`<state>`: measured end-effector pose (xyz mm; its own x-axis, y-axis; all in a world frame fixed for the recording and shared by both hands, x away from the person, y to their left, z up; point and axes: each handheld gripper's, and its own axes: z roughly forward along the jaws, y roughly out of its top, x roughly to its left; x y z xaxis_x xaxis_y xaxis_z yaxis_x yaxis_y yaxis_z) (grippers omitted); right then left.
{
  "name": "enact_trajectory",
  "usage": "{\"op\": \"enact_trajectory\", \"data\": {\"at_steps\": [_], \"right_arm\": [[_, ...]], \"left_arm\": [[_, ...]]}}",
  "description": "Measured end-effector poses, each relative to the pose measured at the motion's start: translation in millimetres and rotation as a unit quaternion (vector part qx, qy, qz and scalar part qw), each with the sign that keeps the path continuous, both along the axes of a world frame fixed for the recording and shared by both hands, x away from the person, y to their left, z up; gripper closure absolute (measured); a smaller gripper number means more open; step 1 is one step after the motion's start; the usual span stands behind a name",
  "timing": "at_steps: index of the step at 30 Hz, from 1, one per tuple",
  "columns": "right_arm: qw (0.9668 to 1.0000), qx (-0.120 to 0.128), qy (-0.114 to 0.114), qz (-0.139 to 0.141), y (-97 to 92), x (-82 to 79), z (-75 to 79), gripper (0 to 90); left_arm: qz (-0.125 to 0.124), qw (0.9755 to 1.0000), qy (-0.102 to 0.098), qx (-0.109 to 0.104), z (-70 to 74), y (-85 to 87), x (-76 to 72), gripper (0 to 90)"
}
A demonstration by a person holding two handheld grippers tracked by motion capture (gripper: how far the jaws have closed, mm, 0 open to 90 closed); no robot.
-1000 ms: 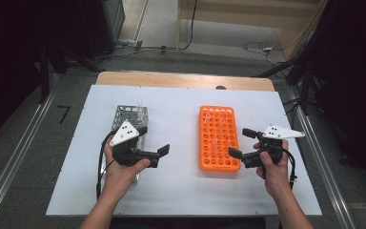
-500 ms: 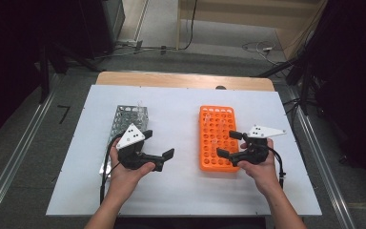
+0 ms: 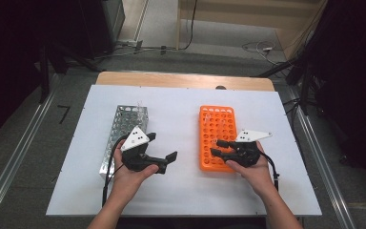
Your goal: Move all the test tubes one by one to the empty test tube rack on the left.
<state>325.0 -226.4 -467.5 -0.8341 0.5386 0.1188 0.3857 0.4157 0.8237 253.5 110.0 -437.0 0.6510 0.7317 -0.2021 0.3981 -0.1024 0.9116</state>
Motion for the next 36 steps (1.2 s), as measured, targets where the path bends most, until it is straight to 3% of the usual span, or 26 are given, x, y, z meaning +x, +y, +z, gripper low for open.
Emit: {"op": "enact_trajectory", "data": {"at_steps": [8,16,21,36], "right_arm": [[0.9997,-0.021,-0.001,-0.008,4.7,0.4,-3.8,66.7],[0.9994,-0.027,-0.011,-0.017,7.6,-0.5,-6.4,67.4],[0.9984,-0.038,-0.030,-0.028,10.2,-2.3,-6.9,72.2],[0.9981,-0.019,-0.036,-0.045,7.1,-3.9,-5.2,74.3]], "left_arm": [[-0.003,1.0000,-0.001,0.005,-0.1,-2.5,-0.7,0.1],[-0.005,1.0000,0.002,0.004,-0.7,-4.4,-0.5,0.2],[-0.006,1.0000,0.001,0.003,-0.5,-4.1,-0.3,0.3],[-0.008,1.0000,-0.002,0.005,0.0,-3.5,-1.0,1.2]]}}
